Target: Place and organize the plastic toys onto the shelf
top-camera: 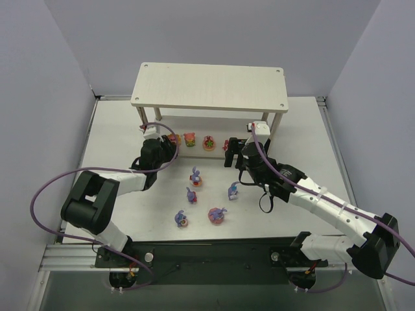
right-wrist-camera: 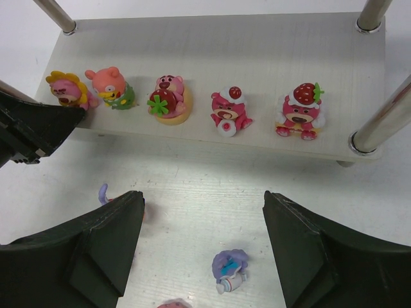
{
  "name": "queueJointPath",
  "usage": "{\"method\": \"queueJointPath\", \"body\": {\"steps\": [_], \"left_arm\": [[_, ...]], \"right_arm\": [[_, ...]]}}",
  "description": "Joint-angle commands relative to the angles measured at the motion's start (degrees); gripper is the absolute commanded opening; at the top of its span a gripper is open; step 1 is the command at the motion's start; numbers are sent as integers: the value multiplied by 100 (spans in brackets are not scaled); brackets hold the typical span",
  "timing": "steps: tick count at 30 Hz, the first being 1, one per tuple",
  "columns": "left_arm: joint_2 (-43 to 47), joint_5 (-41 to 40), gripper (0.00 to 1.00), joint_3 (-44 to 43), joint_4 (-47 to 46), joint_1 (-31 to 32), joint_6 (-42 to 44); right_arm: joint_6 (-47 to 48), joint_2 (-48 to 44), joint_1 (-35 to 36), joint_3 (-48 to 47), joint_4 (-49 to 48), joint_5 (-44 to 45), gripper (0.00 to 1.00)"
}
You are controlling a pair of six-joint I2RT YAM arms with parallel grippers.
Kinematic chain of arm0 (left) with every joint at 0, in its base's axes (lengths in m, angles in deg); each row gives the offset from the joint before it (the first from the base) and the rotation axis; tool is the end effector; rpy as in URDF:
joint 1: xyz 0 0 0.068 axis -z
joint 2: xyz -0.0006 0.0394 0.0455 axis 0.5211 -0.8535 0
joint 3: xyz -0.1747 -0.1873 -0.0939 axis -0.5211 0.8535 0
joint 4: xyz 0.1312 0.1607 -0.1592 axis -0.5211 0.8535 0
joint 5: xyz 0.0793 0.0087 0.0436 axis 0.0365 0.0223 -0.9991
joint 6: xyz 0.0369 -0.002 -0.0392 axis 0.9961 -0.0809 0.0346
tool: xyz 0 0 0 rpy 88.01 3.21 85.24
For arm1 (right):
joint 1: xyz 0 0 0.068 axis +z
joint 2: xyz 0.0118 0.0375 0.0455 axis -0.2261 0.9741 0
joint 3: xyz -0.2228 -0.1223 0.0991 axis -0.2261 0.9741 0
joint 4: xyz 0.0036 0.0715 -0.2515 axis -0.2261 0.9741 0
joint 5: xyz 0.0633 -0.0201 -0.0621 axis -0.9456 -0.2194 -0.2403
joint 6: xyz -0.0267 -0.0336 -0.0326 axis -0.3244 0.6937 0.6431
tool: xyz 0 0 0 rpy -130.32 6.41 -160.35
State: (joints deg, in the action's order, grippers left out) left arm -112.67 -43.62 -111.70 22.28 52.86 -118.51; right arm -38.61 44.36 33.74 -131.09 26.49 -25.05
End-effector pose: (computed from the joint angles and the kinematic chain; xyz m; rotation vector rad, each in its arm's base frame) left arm 0.3029 -0.1140 0.1761 -0.2896 1.9425 -0.5052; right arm 0.1945 0.1865 0.3316 -0.0043 1.8593 0.5481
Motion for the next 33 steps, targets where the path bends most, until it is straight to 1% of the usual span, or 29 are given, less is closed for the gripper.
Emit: {"method": "queueJointPath", "body": {"steps": [1,7,19,27,33], "left_arm": [[-72,-111,44,-219,-254,-45,47],[-45,-137,52,-193,-289,-18,65],[121,-172,52,-70,-289,-1,30],[587,-198,53,115,-201,8,30],[1053,-225,56,308,1,26,38]], "right_arm": [[-65,-76,-58,41,-56,9,76],[-65,-76,-75,49,-65,-8,76],[-56,-67,-93,32,-65,-17,76],[-29,-76,-102,14,-83,-44,76],[-21,-85,-102,23,-56,-52,76]]}}
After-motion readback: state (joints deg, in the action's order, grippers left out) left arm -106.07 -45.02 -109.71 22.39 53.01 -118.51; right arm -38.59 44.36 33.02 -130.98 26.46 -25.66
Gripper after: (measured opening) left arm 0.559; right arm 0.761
